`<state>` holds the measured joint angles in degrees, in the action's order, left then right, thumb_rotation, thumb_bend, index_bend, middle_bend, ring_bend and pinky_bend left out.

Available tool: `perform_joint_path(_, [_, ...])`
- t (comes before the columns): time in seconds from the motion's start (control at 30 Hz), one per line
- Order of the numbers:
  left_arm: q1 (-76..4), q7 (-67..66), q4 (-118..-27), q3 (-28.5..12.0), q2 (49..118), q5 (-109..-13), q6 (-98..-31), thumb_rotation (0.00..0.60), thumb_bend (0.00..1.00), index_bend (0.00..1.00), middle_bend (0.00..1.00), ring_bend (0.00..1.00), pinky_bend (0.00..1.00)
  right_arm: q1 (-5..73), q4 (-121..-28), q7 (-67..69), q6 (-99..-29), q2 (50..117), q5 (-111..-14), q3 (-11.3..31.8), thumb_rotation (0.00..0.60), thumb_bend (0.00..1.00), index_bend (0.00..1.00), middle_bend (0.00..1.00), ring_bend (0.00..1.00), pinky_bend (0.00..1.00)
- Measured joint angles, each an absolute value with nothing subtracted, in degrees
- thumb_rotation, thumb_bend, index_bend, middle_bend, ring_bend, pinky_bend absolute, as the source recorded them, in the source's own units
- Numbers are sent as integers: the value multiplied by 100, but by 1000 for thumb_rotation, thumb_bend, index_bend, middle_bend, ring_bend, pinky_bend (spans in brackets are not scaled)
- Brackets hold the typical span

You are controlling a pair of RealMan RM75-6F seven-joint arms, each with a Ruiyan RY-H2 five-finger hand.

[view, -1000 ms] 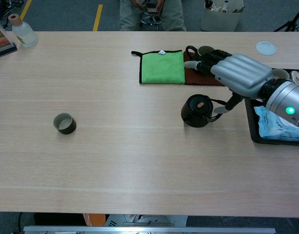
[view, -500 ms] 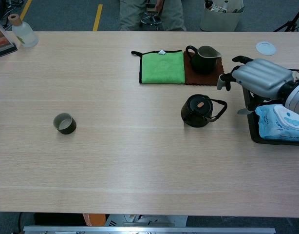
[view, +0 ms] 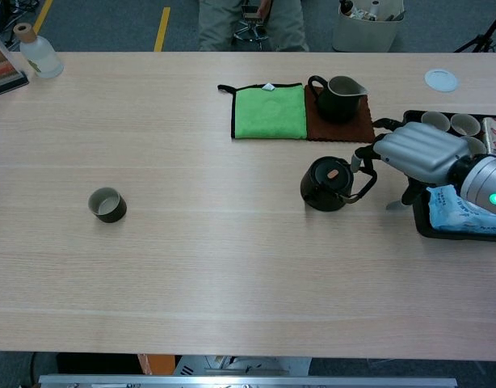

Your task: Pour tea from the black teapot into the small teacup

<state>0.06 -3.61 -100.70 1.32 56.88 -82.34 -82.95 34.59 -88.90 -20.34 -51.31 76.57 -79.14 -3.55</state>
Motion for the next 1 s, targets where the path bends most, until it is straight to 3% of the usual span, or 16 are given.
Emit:
perform_joint_path(0.47, [9, -313, -10055, 147, 5679, -8271, -8291, 600, 245, 322, 276, 231, 219, 3215, -9309, -1996, -5484, 7414, -8180, -453, 600, 0, 328, 430, 304, 42])
perform_joint_path(0.7, [19, -318, -10064, 174, 5693, -8297, -8285, 600, 245, 322, 275, 231, 219, 3245, -9675, -2057, -5320, 7242, -8242, -499, 600, 0, 328, 301, 288, 46])
perform_joint_path(1.0, [50, -257, -10041, 178, 5670, -8279, -8312, 600, 245, 322, 276, 231, 219, 3324, -9783, -2274, -5141, 7352, -8016, -398, 600, 0, 331, 315, 286, 52])
